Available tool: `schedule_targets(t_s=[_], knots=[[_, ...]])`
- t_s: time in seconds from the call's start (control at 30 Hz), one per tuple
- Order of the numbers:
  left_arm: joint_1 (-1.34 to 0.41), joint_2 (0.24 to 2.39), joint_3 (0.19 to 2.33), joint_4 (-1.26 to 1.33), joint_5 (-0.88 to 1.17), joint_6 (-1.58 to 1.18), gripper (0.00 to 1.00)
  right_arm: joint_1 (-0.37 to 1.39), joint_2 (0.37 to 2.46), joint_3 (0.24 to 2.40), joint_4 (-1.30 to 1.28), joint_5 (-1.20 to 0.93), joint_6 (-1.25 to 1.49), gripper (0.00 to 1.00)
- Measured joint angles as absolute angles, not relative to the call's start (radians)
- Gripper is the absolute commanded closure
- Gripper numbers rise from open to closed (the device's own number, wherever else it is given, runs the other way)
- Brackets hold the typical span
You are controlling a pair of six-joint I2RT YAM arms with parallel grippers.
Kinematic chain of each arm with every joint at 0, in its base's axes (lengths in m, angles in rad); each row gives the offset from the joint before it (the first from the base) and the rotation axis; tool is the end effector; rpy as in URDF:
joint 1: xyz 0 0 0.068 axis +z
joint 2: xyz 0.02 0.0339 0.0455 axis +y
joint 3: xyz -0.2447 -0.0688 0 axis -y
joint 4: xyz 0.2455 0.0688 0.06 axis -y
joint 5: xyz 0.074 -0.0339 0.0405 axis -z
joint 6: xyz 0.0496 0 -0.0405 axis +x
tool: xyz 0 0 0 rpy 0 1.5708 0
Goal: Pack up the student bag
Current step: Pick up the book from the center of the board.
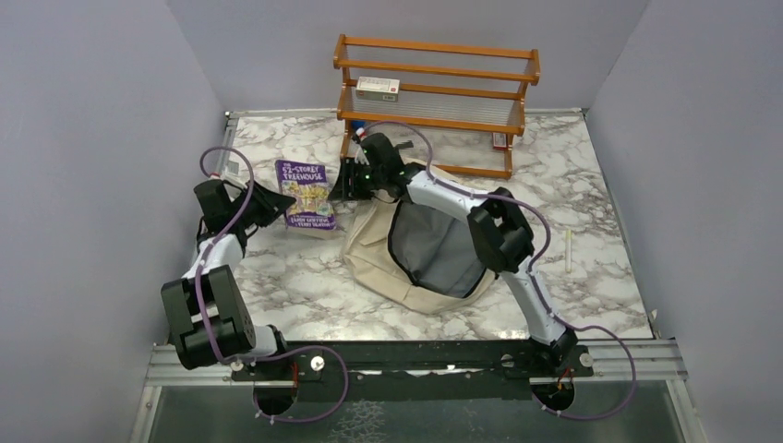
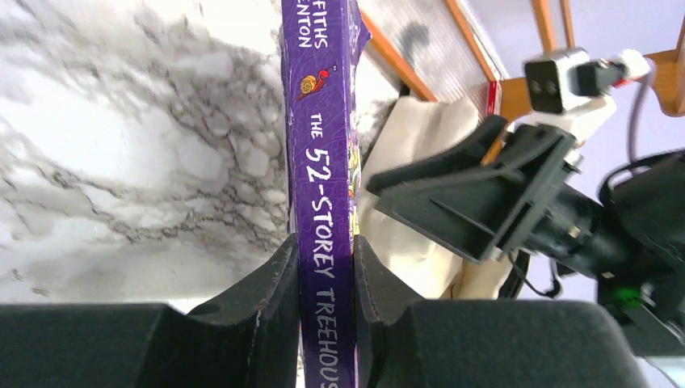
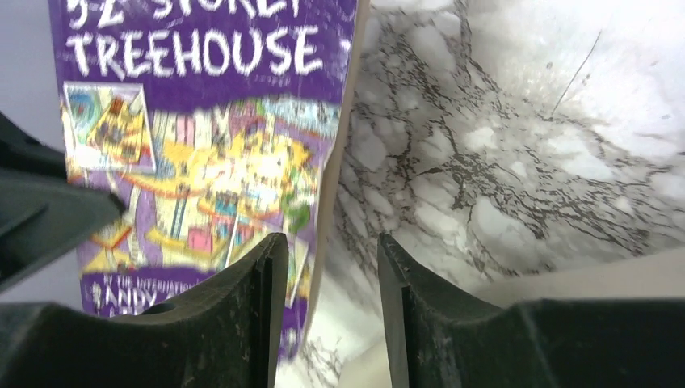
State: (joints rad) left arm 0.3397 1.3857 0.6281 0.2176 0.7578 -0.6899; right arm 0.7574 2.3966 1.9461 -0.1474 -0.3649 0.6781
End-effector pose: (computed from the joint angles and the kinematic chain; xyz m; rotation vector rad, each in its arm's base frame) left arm 0.2838 0.0641 0.1723 -0.6069 2.0119 -1.0060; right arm 0.3849 0.3883 0.1588 -0.3261 2.3671 1.1577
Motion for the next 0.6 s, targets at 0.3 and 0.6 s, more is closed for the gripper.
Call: schedule_targets(t_s=[0.3,0.6], knots=[[0.297,1.311,0.769,0.021,0.685,-0.564,1.00,0.733,2.030,1.716,-0.130,-0.247,0.530,0.46],[0.074,1.310,1.079,-0.173,0.580,-0.388,1.00,0.712,1.549,1.278,-0.014,-0.014,0.301,0.28]])
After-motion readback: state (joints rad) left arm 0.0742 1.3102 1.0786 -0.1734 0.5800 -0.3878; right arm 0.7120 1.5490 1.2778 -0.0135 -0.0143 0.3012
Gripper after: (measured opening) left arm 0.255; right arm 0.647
